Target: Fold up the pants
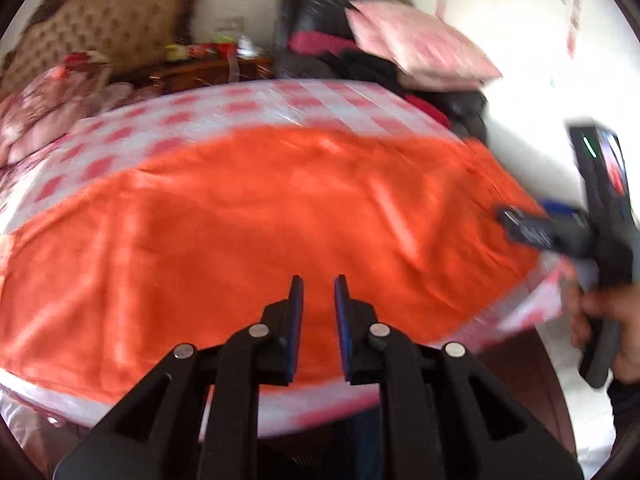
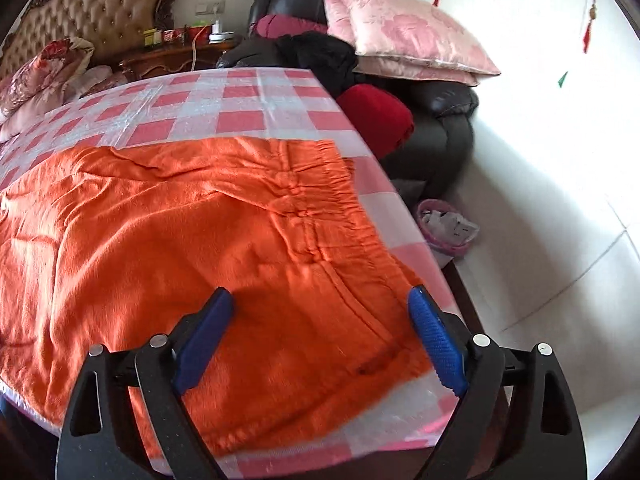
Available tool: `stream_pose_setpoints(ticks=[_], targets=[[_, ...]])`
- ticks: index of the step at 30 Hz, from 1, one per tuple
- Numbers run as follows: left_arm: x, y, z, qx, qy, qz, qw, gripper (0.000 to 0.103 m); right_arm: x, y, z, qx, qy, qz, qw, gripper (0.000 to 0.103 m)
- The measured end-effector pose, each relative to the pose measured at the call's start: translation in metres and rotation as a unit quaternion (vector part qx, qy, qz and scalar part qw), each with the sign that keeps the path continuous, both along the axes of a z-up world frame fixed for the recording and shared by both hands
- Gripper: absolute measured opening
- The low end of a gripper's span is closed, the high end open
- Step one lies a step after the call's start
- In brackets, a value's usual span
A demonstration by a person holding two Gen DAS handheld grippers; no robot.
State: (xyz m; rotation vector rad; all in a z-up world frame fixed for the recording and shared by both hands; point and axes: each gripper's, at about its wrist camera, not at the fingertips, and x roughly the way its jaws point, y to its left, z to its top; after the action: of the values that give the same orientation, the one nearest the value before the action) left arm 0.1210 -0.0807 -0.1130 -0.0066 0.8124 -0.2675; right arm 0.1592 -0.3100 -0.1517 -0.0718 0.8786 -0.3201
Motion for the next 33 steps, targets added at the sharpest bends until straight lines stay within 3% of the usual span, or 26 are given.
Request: stream_pose_setpoints(ticks=[2, 4, 8, 13, 14, 17, 19, 22, 23, 25, 27, 30, 32, 33], targets=[[0.016, 0.053, 0.013, -0.004, -0.018, 0.065, 0.9977, 0.017, -0.010, 0.010, 0.011, 0.008, -0.014, 0.000, 1.000, 0.087], [0.032, 0.111, 0.016, 0.007, -0.010, 0.136, 0.9906, 0.017, -0.019, 0.029, 0.022, 0.024, -0.026, 0.025, 0.999, 0.087], [0.063, 0.198, 0.006, 0.038, 0.009, 0.196, 0.9797, 0.014, -0.034, 0.095, 0.032, 0.061, -0.031, 0.106, 0.992, 0.087], [0.104, 0.290, -0.017, 0.062, 0.087, 0.222, 0.9693, 0.014, -0.040, 0.176, 0.027, 0.083, -0.005, 0.193, 0.978, 0.087], [0.107, 0.302, -0.019, 0.051, 0.089, 0.221, 0.9699, 0.014, -0.041, 0.190, 0.025, 0.084, 0.000, 0.204, 0.975, 0.087], [0.114, 0.326, -0.018, 0.066, 0.091, 0.204, 0.9725, 0.014, -0.043, 0.220, 0.017, 0.081, 0.011, 0.224, 0.971, 0.087], [0.115, 0.344, -0.019, 0.062, 0.095, 0.217, 0.9695, 0.014, -0.042, 0.234, 0.008, 0.081, 0.026, 0.231, 0.969, 0.087], [0.118, 0.373, -0.018, 0.019, 0.085, 0.220, 0.9715, 0.015, -0.041, 0.248, 0.000, 0.074, 0.036, 0.238, 0.968, 0.085], [0.116, 0.383, -0.016, 0.022, 0.084, 0.235, 0.9682, 0.016, -0.041, 0.251, -0.002, 0.069, 0.036, 0.240, 0.968, 0.084], [0.104, 0.413, -0.010, 0.007, 0.074, 0.284, 0.9559, 0.027, -0.040, 0.257, -0.001, 0.067, 0.034, 0.241, 0.968, 0.084], [0.081, 0.449, -0.005, -0.054, 0.059, 0.330, 0.9406, 0.047, -0.038, 0.258, 0.001, 0.071, 0.032, 0.239, 0.968, 0.084], [0.030, 0.499, -0.008, -0.162, 0.053, 0.382, 0.9083, 0.048, -0.033, 0.262, 0.005, 0.084, 0.025, 0.236, 0.968, 0.085], [-0.020, 0.523, -0.024, -0.270, 0.053, 0.406, 0.8715, 0.048, -0.027, 0.268, 0.006, 0.098, 0.026, 0.233, 0.967, 0.085], [-0.032, 0.527, -0.028, -0.290, 0.053, 0.406, 0.8649, 0.050, -0.025, 0.272, 0.008, 0.099, 0.023, 0.233, 0.967, 0.085]])
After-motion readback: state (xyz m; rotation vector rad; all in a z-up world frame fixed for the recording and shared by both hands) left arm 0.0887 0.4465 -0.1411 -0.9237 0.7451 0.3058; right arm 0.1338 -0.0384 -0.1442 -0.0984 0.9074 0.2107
